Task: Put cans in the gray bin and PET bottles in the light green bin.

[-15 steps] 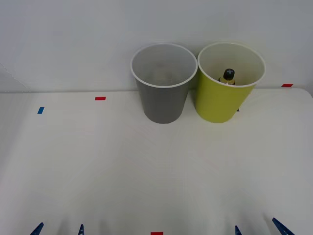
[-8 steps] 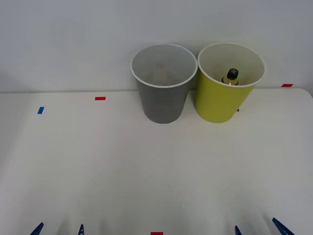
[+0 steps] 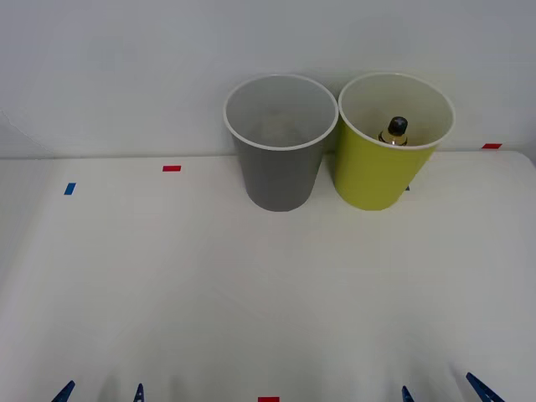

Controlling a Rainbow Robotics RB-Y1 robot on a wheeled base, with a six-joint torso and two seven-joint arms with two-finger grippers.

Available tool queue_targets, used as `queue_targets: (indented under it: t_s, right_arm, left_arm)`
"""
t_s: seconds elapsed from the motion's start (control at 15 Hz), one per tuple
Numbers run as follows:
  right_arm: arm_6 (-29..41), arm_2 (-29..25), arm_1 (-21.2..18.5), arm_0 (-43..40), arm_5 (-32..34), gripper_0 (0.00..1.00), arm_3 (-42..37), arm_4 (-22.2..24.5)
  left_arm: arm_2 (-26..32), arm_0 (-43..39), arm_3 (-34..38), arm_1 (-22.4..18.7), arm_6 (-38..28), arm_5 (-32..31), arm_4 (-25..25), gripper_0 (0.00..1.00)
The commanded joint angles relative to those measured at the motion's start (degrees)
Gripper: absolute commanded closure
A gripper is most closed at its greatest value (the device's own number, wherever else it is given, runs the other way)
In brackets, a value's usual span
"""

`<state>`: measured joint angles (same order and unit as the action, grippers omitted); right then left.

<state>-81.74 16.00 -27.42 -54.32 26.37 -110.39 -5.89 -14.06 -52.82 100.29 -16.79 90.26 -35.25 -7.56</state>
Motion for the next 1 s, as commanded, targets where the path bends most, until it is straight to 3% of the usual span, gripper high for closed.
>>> queue_targets:
  t_s: [0.07, 1.0]
  right_arm:
    - [0.0, 0.0, 0.0, 0.0, 0.0, 0.00, 0.0, 0.0]
    - [0.0, 0.0, 0.0, 0.0, 0.0, 0.00, 0.0, 0.0]
  left_arm:
    - [0.0, 0.0, 0.0, 0.0, 0.0, 0.0, 0.0, 0.00]
    - [0.0, 0.0, 0.0, 0.0, 0.0, 0.0, 0.0, 0.00]
